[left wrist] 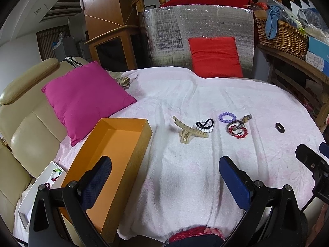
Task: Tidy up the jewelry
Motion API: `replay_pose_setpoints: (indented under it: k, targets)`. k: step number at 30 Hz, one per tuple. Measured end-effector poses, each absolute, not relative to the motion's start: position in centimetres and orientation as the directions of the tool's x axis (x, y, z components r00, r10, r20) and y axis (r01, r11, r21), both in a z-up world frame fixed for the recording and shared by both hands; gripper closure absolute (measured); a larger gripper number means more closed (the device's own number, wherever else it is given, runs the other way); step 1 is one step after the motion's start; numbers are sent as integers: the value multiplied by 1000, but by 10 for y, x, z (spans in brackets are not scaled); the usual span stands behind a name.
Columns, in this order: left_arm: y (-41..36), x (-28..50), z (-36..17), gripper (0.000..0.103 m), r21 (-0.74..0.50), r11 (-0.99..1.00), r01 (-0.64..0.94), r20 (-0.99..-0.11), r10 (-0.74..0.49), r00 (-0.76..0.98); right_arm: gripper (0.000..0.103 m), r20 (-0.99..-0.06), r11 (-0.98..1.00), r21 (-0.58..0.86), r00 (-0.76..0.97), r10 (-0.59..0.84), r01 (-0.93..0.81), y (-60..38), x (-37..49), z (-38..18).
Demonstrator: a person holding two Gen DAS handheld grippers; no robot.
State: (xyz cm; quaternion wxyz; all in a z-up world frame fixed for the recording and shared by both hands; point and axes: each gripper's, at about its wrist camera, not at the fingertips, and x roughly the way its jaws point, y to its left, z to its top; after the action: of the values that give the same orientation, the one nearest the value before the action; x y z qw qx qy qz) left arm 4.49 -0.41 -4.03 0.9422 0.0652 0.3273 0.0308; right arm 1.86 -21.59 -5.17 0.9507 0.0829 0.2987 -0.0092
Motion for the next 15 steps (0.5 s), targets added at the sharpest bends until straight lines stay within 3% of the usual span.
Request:
replay_pose_setpoints:
  k: [15]
  targets:
    - [16,100,-62,0,113,994,5,-676,74,733,0,-593,985,160,804,40,70,-223,89,-69]
